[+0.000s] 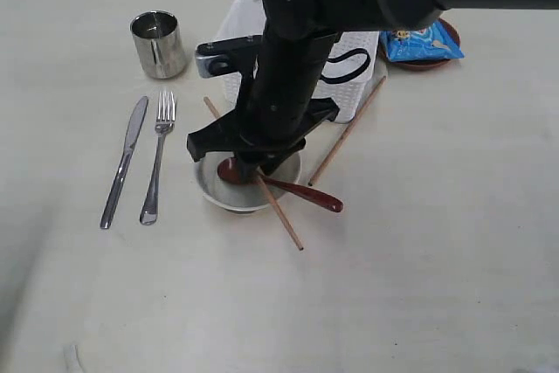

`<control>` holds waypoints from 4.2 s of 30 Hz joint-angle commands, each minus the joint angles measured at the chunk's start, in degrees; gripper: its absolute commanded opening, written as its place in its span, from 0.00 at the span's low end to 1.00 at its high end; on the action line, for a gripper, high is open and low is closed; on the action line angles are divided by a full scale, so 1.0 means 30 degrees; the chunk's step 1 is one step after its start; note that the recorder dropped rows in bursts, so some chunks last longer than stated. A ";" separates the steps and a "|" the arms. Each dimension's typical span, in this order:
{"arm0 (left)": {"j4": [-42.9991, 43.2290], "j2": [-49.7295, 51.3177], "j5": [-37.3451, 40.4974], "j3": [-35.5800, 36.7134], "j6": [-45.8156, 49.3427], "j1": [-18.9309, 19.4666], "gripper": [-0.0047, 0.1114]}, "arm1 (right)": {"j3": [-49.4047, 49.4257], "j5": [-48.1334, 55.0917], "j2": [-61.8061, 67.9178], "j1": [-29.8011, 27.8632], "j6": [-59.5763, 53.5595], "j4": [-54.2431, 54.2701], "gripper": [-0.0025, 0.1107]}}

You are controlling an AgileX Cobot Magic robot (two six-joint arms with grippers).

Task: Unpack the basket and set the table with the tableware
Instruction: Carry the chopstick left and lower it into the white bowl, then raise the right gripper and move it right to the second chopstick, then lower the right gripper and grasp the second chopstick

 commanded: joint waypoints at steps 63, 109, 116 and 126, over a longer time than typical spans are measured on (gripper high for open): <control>0.0030 -0.0063 -0.0033 0.0062 0.0015 -0.0145 0.04 | 0.2246 -0.3102 -0.1175 -0.5583 0.9206 -0.6961 0.03; 0.0085 -0.0063 -0.0033 0.0062 0.0010 -0.0145 0.04 | 0.3233 -0.2968 0.2257 -0.5852 1.5246 -0.6674 0.31; 0.0085 -0.0063 -0.0033 0.0062 0.0010 -0.0145 0.04 | 0.3093 -0.2163 0.2297 -0.5893 1.5046 -0.6825 0.31; 0.0085 -0.0063 -0.0033 0.0062 0.0010 -0.0145 0.04 | 0.3093 -0.1882 0.2309 -0.5893 1.2608 -0.6712 0.02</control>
